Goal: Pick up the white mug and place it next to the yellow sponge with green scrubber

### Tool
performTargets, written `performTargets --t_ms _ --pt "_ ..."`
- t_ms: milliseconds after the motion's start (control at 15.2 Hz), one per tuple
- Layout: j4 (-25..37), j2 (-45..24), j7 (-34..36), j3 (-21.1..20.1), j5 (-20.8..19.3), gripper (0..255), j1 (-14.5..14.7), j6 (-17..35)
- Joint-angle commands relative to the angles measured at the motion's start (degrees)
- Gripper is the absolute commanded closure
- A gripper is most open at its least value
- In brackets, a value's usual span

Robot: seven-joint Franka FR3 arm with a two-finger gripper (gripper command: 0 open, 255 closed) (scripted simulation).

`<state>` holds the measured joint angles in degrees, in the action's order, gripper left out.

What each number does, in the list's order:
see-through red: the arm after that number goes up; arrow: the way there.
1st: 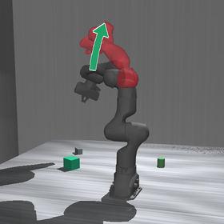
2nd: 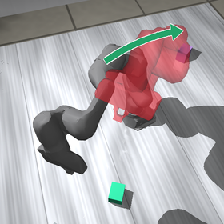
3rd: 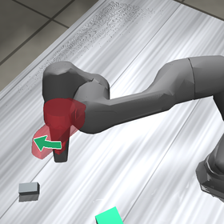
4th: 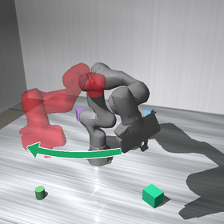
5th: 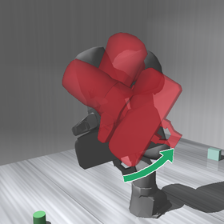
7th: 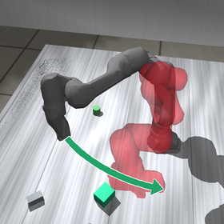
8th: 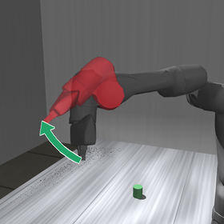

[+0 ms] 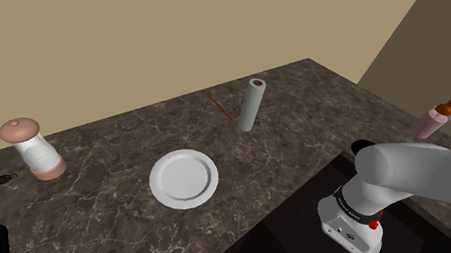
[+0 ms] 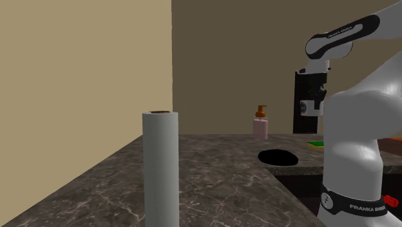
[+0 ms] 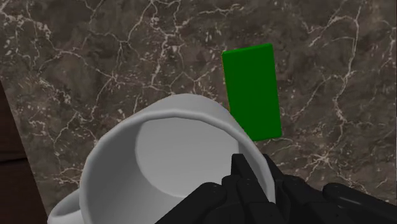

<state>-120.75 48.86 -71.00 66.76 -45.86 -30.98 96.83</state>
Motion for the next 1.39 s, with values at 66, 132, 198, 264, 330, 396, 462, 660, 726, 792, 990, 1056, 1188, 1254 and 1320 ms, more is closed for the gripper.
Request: performTargets --t_ms 66,132,198,264,330,396,462,660,726,792,990,1056,1188,1254,1320 --pt "6.08 -1.26 -4.01 5.73 -0.9 255 4.02 0.03" --pt "8.12 -1.49 -5.27 7.5 -1.16 255 5.38 -0.11" --pt "10.23 -1.65 -6.51 9.3 -1.42 255 6.84 -0.29" --pt "12.41 -1.74 -7.74 11.1 -1.69 255 8.39 -0.53" --pt "14.68 -1.75 -8.96 12.92 -1.98 255 10.03 -0.82" --pt "17.04 -1.69 -10.19 14.74 -2.28 255 11.74 -1.15" --pt "19.48 -1.56 -11.41 16.56 -2.59 255 13.53 -1.53" --pt "23.04 -0.81 -13.13 19.63 -3.55 255 16.47 -1.79" --pt "22.46 -0.56 -12.93 19.9 -3.85 255 16.38 -1.25" --pt "21.9 -0.32 -12.74 20.17 -4.16 255 16.3 -0.71" --pt "20.28 0.38 -12.18 21.08 -5.08 255 16.13 0.9" --pt "19.77 0.61 -11.99 21.41 -5.39 255 16.1 1.43" --pt "18.8 1.07 -11.62 22.09 -6.04 255 16.07 2.48" --pt "18.33 1.3 -11.44 22.45 -6.37 255 16.07 3.0" --pt "17.88 1.53 -11.25 22.82 -6.71 255 16.08 3.52"
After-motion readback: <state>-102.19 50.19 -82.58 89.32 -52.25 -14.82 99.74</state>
